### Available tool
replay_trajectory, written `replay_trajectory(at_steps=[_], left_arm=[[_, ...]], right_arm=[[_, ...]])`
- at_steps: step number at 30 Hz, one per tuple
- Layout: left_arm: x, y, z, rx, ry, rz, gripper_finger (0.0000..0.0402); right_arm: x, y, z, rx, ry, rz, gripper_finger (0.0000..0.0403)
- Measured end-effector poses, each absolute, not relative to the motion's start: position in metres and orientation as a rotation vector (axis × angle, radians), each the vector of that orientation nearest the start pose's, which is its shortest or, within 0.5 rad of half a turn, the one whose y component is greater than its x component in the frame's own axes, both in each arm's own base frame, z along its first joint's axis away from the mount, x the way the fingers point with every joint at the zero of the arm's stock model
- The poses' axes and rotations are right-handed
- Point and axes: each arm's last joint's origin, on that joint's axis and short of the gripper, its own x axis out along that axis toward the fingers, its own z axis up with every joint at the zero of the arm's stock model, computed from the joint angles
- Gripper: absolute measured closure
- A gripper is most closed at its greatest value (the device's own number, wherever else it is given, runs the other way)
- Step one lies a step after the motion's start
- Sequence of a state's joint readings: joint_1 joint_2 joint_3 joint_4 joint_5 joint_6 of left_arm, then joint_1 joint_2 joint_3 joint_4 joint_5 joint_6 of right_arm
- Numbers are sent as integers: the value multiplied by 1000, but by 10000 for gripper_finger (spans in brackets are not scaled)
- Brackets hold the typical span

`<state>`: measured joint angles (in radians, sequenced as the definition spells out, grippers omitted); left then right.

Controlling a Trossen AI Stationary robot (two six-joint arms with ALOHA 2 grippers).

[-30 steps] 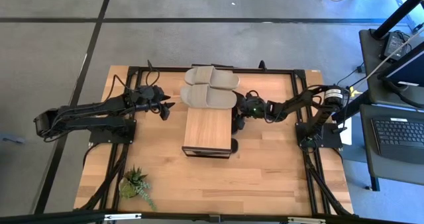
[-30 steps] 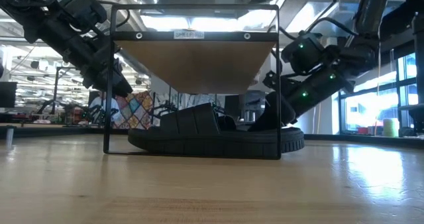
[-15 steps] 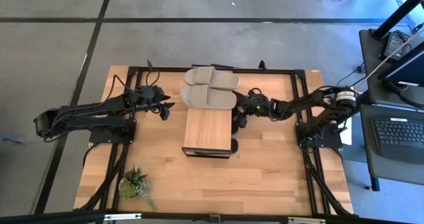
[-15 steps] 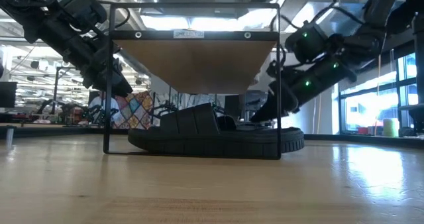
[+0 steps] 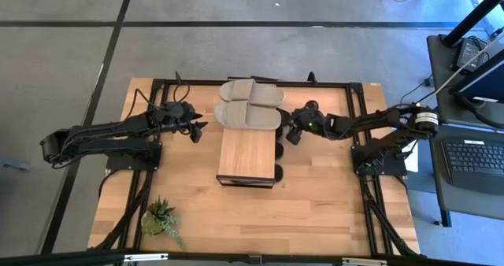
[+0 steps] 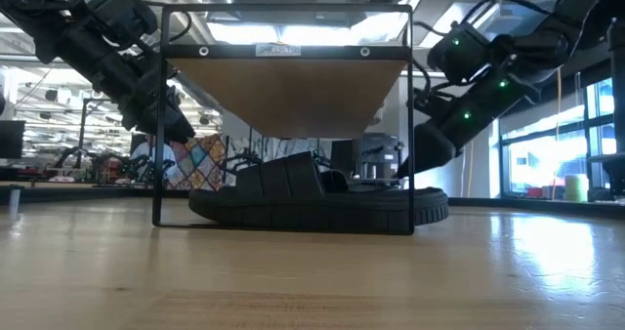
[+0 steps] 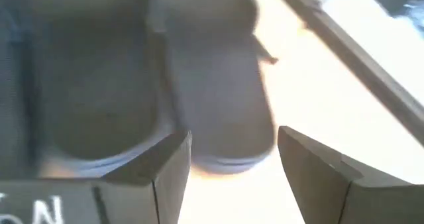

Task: Pick and place slides into the shelf
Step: Adjust the black slides under the shelf

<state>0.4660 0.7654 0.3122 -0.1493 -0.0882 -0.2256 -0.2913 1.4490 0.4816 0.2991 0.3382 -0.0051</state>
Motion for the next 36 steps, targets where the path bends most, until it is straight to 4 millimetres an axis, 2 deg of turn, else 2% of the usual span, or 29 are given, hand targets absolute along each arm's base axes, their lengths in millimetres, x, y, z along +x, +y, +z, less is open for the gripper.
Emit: replay_trajectory(at_steps=[6,12,21,27,36], left_arm=[[138,72,178,-328,538,603,207],[138,72,178,-328,538,603,207],[138,72,178,-322,540,602,207],[138,72,178,-303,545,596,207],[138,72,178,-303,546,596,207]], right_arm=[[231,-96,138,1,692,-724,178],[217,-98,126,81,838,-784,178],[220,-98,127,194,776,-762,178],[223,-99,129,197,739,-764,178],[222,-98,120,202,798,-767,178]])
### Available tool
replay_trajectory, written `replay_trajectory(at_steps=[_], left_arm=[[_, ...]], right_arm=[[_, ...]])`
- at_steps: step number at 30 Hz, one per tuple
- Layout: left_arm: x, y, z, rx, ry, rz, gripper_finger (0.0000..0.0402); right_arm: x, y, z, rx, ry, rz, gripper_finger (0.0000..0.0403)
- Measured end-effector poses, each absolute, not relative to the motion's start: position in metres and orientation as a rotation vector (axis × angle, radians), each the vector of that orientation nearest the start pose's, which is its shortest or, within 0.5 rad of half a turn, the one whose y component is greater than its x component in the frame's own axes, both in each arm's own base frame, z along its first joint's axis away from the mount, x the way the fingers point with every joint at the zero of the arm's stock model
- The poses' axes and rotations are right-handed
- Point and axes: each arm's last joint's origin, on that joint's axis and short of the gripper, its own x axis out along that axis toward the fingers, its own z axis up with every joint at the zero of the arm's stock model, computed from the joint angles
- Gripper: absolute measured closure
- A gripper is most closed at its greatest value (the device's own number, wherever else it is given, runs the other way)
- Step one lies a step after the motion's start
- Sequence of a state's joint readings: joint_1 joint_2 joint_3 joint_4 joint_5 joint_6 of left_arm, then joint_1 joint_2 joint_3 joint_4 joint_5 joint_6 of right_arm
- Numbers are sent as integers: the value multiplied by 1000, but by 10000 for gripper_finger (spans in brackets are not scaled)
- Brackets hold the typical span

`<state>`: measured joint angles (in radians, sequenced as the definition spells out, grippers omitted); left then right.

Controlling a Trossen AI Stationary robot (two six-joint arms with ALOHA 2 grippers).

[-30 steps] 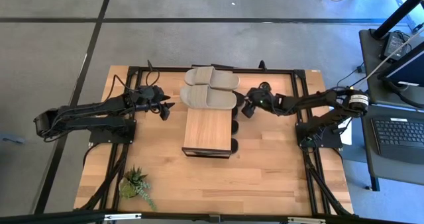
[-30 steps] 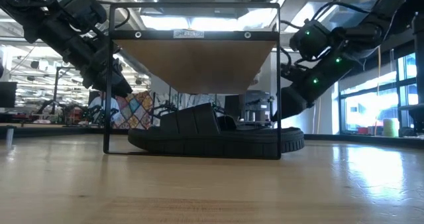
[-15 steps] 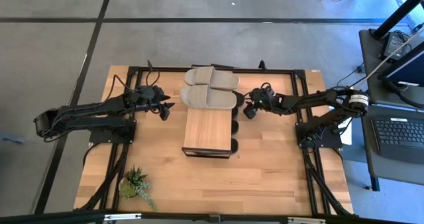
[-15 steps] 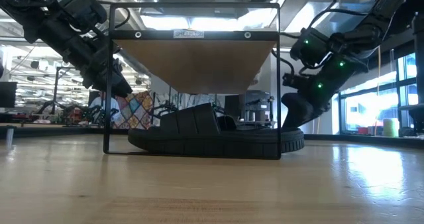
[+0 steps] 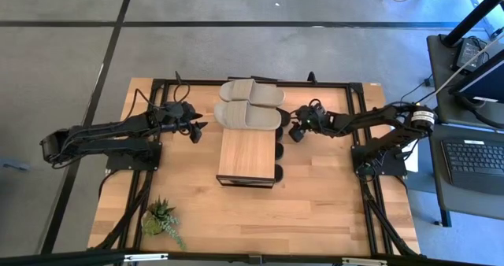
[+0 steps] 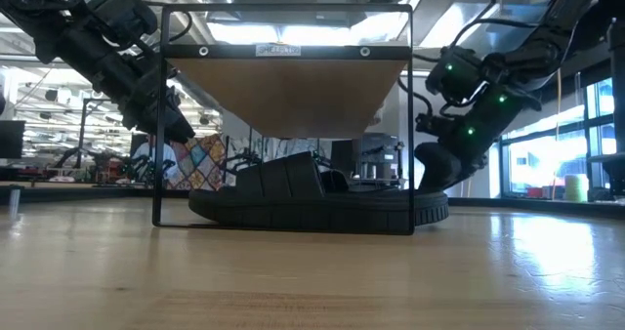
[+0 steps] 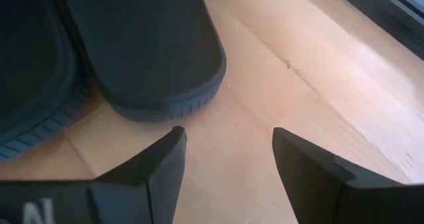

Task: Pick and place slides into the shelf
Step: Adjust the black slides under the shelf

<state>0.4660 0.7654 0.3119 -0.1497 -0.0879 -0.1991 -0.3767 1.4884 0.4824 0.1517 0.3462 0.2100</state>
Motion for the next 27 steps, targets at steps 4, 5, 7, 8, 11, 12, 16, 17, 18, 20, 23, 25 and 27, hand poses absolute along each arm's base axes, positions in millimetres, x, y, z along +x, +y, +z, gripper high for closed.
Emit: replay_trajectory(at_steps=[4,5,7,8,11,12,16,17,18,20,23,25,27], left_arm=[[138,72,178,-303,545,596,207],[138,72,178,-303,546,596,207],[138,72,178,-303,546,597,207],[138,72,178,-303,546,596,207],[138,72,178,-303,546,596,207],[138,72,178,-303,546,596,207],[138,72,178,-303,546,597,207],[138,72,178,-303,545,596,207],[138,72,178,-303,546,596,207],[138,72,178,-303,546,596,207],[138,72,178,-303,545,596,207],[138,72,178,-303,545,596,207],[138,72,178,-303,546,596,207]], right_arm=[[224,-99,118,203,782,-768,178],[225,-100,117,199,779,-766,178],[227,-100,116,197,767,-765,178],[228,-101,115,197,764,-765,178],[229,-102,112,185,757,-781,178],[229,-102,112,180,756,-791,178],[232,-104,113,161,716,-814,178],[233,-105,114,154,700,-810,178],[234,-105,116,152,684,-808,178],[236,-105,117,148,661,-806,178],[236,-106,118,147,651,-806,178],[235,-107,117,148,662,-809,178],[234,-108,117,151,667,-817,178]])
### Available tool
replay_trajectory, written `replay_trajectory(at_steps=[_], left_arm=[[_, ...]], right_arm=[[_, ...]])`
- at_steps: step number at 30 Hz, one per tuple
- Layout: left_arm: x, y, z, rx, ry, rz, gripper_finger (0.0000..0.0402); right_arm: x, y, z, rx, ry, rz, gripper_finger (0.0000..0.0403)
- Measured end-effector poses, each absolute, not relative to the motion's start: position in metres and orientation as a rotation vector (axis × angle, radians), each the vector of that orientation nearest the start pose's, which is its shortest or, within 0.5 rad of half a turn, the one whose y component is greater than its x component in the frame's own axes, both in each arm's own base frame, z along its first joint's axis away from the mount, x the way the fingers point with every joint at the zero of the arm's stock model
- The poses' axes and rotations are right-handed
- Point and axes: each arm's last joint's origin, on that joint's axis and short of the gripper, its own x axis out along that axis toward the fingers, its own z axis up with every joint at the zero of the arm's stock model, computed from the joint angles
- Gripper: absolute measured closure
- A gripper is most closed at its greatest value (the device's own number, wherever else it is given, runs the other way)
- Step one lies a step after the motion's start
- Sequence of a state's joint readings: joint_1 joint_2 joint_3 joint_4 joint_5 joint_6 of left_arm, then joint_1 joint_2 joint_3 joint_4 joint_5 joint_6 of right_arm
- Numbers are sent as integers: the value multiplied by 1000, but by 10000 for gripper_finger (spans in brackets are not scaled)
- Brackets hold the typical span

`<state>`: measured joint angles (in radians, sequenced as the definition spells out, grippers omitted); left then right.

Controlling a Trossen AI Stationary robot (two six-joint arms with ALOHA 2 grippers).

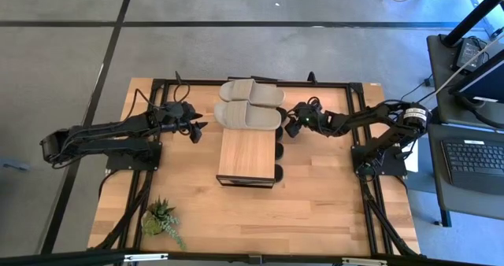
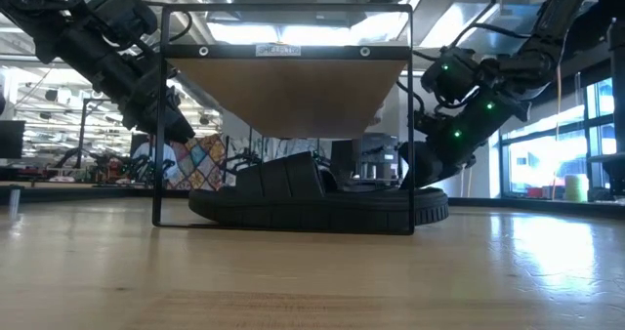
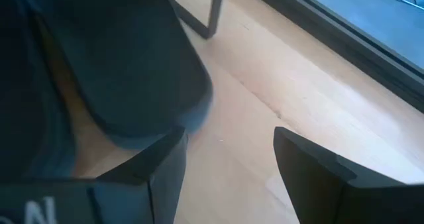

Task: Pick and place slides into the shelf
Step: Adjust the black slides under the shelf, then return to Home Position

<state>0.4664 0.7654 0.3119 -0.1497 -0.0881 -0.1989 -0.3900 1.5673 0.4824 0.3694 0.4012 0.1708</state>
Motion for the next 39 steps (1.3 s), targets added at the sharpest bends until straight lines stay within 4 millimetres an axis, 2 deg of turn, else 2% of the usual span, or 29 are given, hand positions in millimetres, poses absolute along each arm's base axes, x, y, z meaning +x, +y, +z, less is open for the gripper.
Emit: replay_trajectory(at_steps=[6,9,12,17,20,24,28,34,39], left_arm=[[138,72,178,-304,546,592,207],[139,71,178,-324,544,529,207],[143,69,183,-325,489,384,207],[151,67,204,-261,281,23,207],[151,68,211,-228,206,-79,207],[149,71,212,-239,199,-110,207],[144,69,210,-247,173,-110,207],[124,63,216,-193,15,-76,207],[107,55,209,-213,-66,-35,207]], right_arm=[[232,-111,122,122,664,-840,178],[229,-110,130,104,663,-835,178],[225,-108,139,103,658,-820,178],[219,-102,158,72,637,-700,178],[213,-100,168,51,631,-671,178],[203,-96,178,33,619,-667,178],[186,-89,181,35,569,-671,178],[156,-76,177,74,458,-688,178],[138,-68,174,70,380,-689,178]])
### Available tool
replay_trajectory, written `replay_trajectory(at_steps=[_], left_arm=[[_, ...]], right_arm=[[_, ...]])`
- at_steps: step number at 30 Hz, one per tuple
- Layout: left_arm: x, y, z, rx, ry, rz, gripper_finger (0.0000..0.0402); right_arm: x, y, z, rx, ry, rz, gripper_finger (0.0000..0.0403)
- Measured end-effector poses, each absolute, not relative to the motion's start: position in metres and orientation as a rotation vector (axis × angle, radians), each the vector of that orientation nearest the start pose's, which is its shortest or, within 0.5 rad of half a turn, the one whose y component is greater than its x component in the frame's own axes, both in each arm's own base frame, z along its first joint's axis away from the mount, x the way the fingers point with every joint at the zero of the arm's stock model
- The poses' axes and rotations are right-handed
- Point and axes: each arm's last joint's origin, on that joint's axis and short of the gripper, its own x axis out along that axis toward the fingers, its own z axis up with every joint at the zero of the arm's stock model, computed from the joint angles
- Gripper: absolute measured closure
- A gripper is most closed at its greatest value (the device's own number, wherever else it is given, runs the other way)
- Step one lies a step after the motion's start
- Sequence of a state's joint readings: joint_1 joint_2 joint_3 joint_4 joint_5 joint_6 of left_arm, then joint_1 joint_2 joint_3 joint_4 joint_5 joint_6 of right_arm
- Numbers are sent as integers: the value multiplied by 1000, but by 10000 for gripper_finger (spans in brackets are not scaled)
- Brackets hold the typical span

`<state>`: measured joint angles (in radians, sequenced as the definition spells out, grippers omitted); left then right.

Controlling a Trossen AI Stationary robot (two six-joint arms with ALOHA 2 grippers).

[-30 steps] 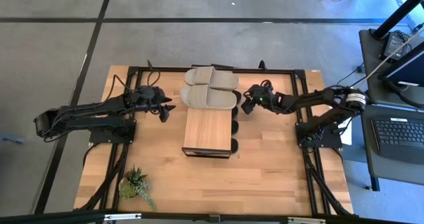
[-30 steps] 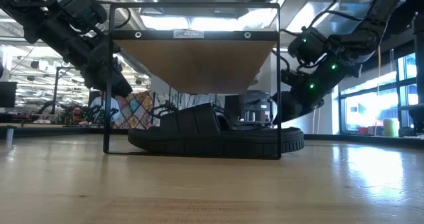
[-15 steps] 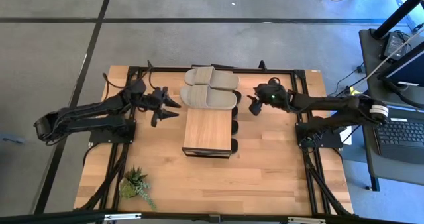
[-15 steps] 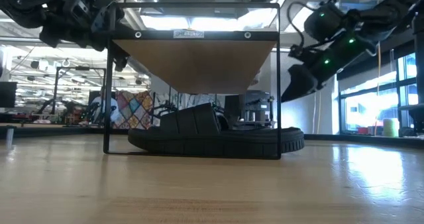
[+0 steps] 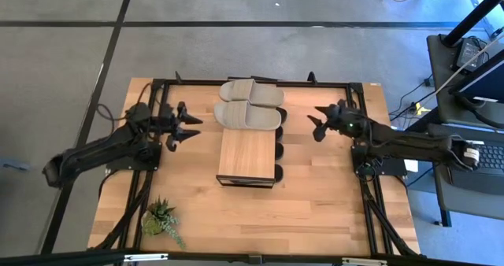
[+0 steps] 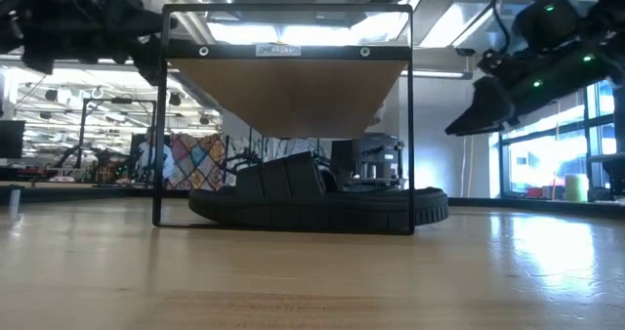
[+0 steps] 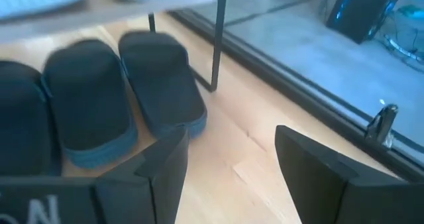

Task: Pick and place slides into the shelf
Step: Return to Home Position

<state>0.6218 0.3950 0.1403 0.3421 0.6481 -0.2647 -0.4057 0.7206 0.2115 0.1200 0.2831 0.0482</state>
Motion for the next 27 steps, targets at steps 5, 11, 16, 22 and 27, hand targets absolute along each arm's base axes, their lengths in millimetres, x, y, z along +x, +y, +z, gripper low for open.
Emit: replay_trajectory(at_steps=[5,11,16,22,27], left_arm=[[95,49,200,-212,-138,-3,207],[85,45,199,-184,-216,29,207],[81,45,196,-160,-241,44,207],[81,45,196,-145,-248,53,207],[80,49,197,-147,-283,183,207]], right_arm=[[127,-62,174,81,331,-641,178],[118,-58,172,130,352,-647,178],[111,-54,176,139,322,-624,178],[103,-49,187,133,215,-565,178],[97,-45,193,143,141,-521,178]])
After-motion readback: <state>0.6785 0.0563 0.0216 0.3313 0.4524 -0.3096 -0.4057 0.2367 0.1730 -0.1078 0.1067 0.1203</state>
